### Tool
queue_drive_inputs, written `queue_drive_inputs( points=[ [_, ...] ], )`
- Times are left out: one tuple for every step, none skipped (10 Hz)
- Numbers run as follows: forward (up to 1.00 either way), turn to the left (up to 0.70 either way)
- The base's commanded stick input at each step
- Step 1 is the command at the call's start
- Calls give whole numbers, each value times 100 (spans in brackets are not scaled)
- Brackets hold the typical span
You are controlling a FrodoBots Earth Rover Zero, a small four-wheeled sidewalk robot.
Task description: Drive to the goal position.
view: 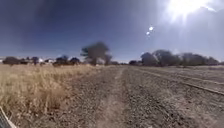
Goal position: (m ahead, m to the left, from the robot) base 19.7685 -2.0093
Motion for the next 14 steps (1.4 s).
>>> queue_drive_inputs(
  points=[
    [70,0],
    [70,0],
    [70,0],
    [70,0],
    [70,0],
    [70,0],
    [70,0],
    [70,0],
    [70,0],
    [70,0],
    [70,0],
    [70,0],
    [70,0],
    [70,0]
  ],
)
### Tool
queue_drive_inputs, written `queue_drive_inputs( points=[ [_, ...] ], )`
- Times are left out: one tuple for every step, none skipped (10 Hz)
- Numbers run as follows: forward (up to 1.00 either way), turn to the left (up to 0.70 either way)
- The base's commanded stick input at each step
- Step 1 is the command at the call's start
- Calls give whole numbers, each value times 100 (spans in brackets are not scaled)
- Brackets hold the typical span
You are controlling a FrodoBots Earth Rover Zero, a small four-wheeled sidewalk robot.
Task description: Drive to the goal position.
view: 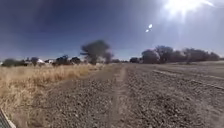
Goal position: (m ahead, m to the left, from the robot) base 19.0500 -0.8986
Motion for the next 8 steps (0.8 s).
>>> queue_drive_inputs(
  points=[
    [70,0],
    [70,0],
    [70,0],
    [70,0],
    [70,0],
    [70,0],
    [70,0],
    [70,0]
  ],
)
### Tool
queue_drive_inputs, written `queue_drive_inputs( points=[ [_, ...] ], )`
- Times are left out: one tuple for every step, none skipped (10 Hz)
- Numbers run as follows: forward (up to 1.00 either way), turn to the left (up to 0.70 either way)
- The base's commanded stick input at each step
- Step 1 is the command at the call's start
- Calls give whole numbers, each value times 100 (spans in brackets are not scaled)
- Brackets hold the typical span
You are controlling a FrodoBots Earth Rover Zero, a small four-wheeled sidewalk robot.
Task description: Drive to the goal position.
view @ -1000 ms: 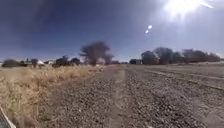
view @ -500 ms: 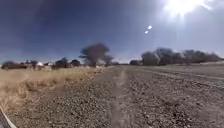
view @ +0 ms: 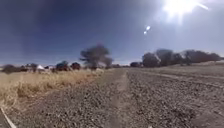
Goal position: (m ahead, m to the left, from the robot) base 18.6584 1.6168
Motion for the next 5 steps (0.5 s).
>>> queue_drive_inputs(
  points=[
    [70,0],
    [70,0],
    [70,0],
    [70,0],
    [70,0]
  ],
)
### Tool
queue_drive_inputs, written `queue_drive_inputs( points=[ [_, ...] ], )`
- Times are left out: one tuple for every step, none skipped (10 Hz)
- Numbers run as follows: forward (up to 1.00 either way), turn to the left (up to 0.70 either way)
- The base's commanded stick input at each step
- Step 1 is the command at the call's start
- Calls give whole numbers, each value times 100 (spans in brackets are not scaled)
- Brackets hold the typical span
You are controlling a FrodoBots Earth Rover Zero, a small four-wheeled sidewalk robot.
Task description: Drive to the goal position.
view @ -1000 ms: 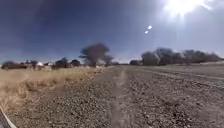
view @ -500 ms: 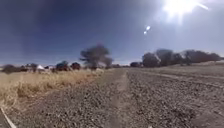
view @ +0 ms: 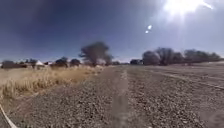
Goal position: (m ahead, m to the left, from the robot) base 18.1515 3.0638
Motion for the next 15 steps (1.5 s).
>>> queue_drive_inputs(
  points=[
    [70,0],
    [70,-30],
    [70,-33],
    [70,0],
    [70,0],
    [70,0],
    [70,0],
    [70,0],
    [70,0],
    [70,0],
    [70,0],
    [70,-30],
    [70,-33],
    [70,-30],
    [70,-15]
  ],
)
